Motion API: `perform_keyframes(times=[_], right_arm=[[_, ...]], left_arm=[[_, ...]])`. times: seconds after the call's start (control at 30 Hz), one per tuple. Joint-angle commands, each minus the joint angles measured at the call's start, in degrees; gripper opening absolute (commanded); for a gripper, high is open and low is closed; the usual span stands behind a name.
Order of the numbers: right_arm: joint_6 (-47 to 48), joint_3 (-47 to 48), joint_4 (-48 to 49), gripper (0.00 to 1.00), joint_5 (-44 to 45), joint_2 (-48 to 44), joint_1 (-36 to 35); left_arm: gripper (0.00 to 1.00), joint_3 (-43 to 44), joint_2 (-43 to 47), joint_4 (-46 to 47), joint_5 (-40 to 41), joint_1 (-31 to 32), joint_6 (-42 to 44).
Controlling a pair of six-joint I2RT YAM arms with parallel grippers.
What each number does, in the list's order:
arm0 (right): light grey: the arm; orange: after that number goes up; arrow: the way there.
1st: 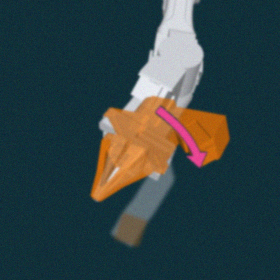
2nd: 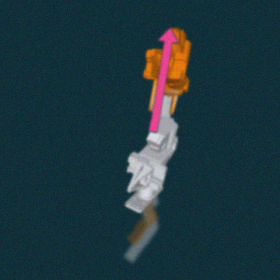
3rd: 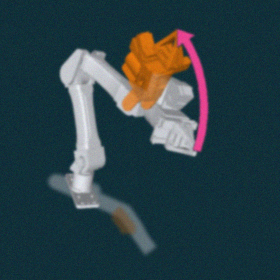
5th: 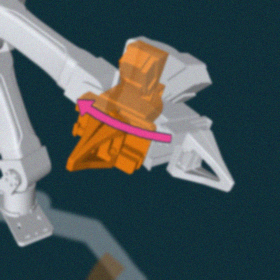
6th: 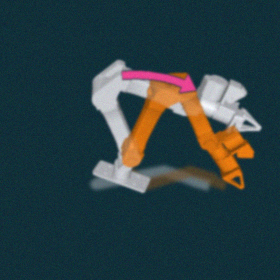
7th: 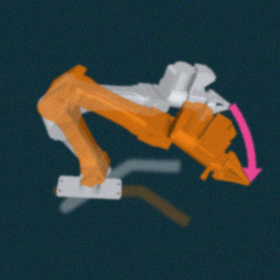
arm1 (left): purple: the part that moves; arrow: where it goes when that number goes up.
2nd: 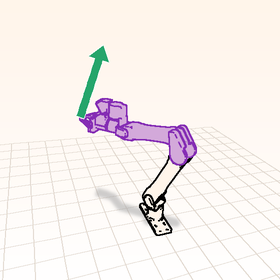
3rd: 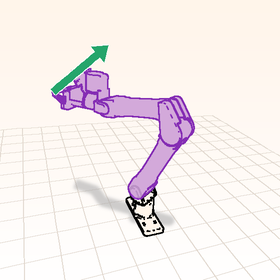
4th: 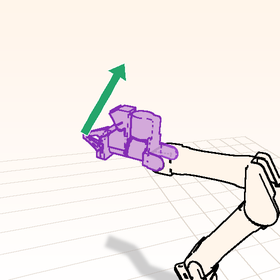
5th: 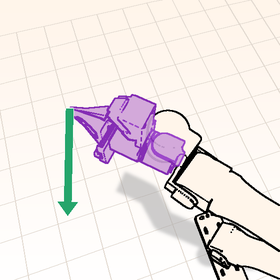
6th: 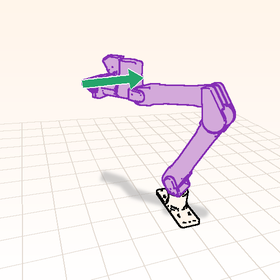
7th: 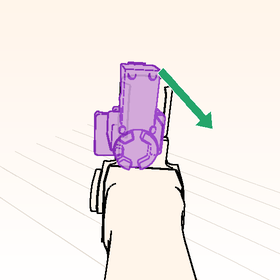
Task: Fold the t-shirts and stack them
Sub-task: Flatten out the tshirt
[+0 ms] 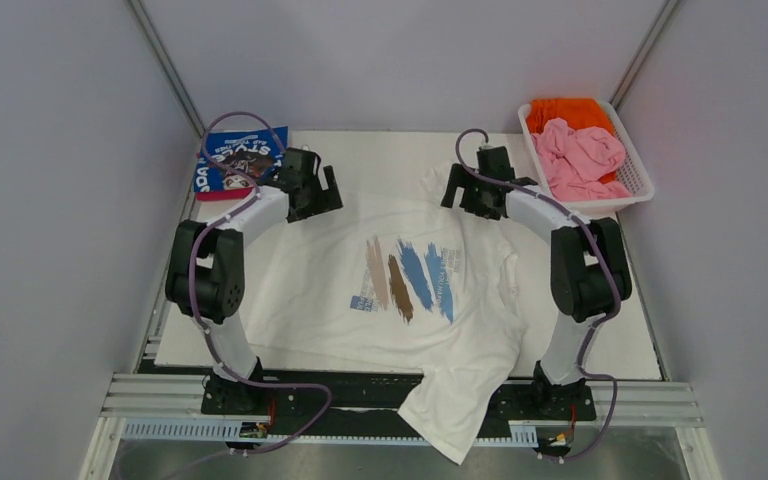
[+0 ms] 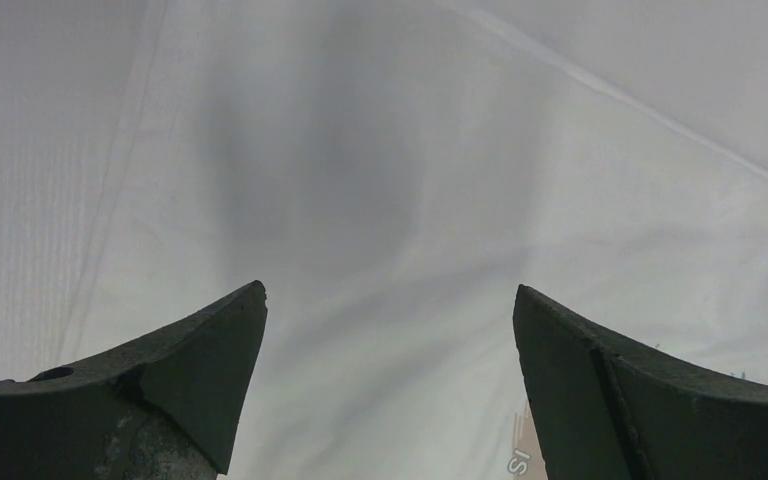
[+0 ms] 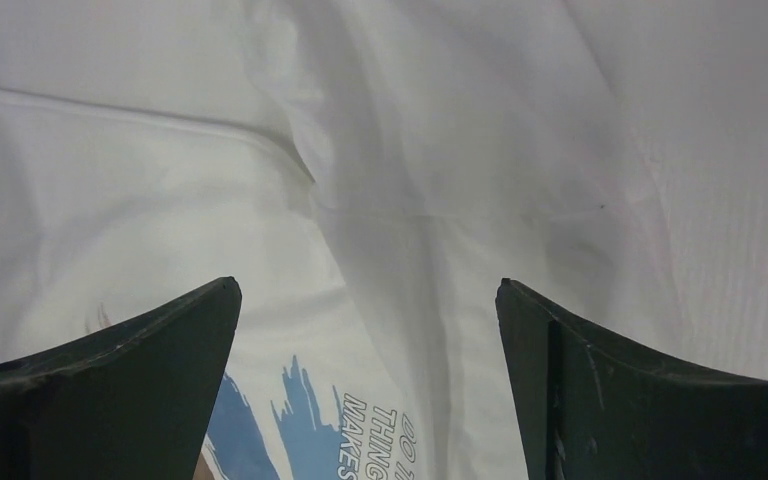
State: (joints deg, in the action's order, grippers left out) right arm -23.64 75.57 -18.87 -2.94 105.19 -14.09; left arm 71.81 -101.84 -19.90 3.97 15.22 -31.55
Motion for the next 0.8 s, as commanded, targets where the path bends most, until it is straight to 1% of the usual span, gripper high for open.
perform_keyframes(times=[0.0,0.13,0.2,0.27,0.33,0.37,0.53,0.57,0.63,0.67,0.77], right_arm=[[-3.7,-0.9,0.5,1.00,0.1,4.1,0.8],[-4.8,1.2,0.2,1.00,0.0,8.9,3.7],[-4.8,2.7,0.0,1.00,1.6,11.0,4.8],[-4.9,4.9,-0.5,1.00,2.6,13.3,6.0],[-5.4,7.8,-1.1,1.00,2.9,16.3,7.4],[-6.0,9.9,-2.1,1.00,2.9,18.1,8.0],[-7.9,21.6,-5.8,1.00,2.4,25.6,10.8],[-7.6,24.2,-6.3,1.00,2.7,26.9,11.1],[-6.9,29.4,-6.8,1.00,2.8,29.9,11.7],[-6.6,32.5,-7.2,1.00,4.5,31.5,12.0],[-5.3,39.0,-7.6,1.00,4.4,34.6,12.4]], left_arm=[[1.00,4.9,-5.1,0.9,1.6,-0.2,-0.6],[1.00,8.8,-10.8,0.6,2.7,-0.5,-2.7],[1.00,10.2,-13.2,0.4,3.6,-1.1,-4.7],[1.00,11.8,-15.5,-0.7,4.5,-1.9,-7.2],[1.00,14.4,-18.0,-3.8,4.9,-2.9,-10.5],[1.00,16.5,-19.7,-5.7,5.1,-3.1,-12.6],[1.00,22.7,-25.3,-8.5,5.9,-4.1,-18.0],[1.00,25.2,-27.1,-9.7,6.0,-4.3,-19.1],[1.00,29.3,-30.0,-11.5,5.9,-4.7,-20.1],[1.00,32.1,-30.8,-11.9,5.9,-4.9,-20.2],[1.00,37.5,-34.6,-14.5,7.0,-5.1,-20.0]])
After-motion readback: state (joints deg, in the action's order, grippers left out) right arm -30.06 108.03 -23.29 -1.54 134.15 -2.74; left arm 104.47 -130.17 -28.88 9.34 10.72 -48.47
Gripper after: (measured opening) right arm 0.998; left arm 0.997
